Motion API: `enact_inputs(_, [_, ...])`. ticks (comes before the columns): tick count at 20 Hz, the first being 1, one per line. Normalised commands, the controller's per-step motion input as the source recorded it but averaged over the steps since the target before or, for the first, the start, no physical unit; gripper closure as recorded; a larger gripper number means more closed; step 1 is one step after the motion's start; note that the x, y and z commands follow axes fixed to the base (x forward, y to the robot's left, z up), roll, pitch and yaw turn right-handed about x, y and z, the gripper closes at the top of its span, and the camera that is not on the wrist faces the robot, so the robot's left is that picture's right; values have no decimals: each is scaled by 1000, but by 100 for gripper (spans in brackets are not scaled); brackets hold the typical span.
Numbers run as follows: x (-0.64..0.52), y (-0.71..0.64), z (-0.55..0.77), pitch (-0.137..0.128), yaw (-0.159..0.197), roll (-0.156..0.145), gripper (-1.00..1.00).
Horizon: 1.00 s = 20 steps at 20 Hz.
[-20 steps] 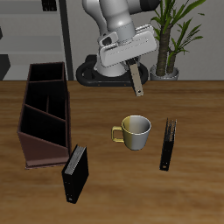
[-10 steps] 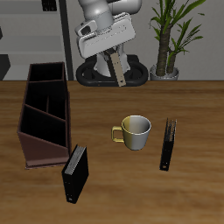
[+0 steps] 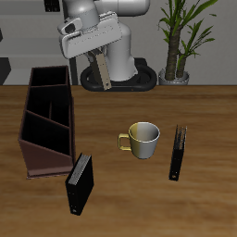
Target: Place the yellow book into the right desk caddy's back compartment
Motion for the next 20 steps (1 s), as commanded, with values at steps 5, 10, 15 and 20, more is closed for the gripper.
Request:
enact_inputs(5, [-43, -681, 158, -19, -36, -126, 100])
enact_inputs(10, [-37, -344, 126, -12, 12, -39, 100])
enact_inputs(15, [-90, -485, 147, -40, -25, -88, 100])
enact_inputs(20, [-19, -562, 117, -13, -67, -97, 100])
